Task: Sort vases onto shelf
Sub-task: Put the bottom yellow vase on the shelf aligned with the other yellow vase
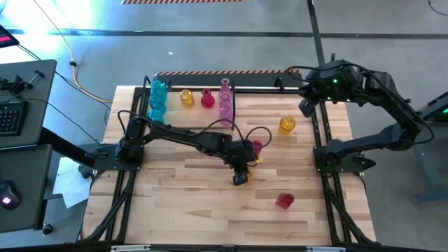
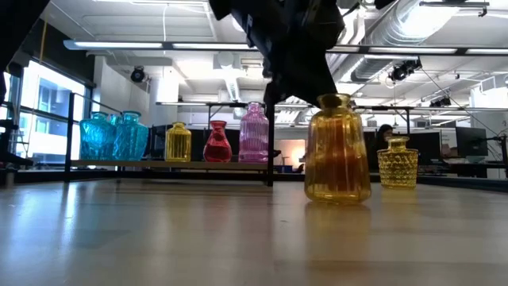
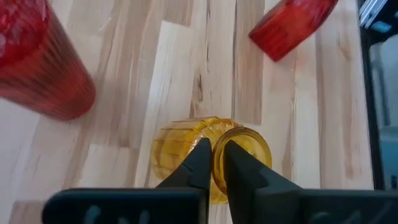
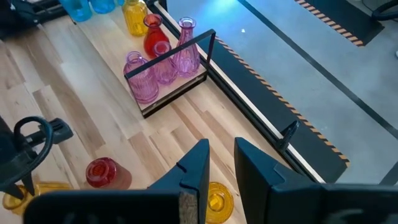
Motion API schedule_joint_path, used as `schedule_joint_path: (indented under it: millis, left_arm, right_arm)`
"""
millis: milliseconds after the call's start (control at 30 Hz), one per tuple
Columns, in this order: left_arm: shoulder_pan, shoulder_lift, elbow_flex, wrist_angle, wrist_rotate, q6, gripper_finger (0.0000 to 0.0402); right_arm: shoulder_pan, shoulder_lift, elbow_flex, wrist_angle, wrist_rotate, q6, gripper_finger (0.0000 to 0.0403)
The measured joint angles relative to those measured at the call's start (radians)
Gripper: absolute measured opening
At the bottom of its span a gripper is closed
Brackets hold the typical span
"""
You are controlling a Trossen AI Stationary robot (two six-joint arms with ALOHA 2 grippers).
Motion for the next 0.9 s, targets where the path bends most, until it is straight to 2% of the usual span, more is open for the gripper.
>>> schedule_joint_path:
  millis: [233,500,900]
  left_arm:
    - [0.0,0.0,0.058,-0.15,-0.055,0.027,0.0017]
    - [-0.001,-0.014,0.118,-0.327,-0.115,0.049,0.0014]
    - [0.024,-0.24,0.095,-0.501,-0.334,0.025,0.0014]
  right_arm:
    - [0.0,-0.022,0.0,-0.002,-0.004,0.017,0.0055]
    - [0.0,-0.021,-0.005,-0.018,-0.055,0.037,0.0055]
    - [0.0,-0.021,-0.005,-0.019,-0.055,0.036,0.0055]
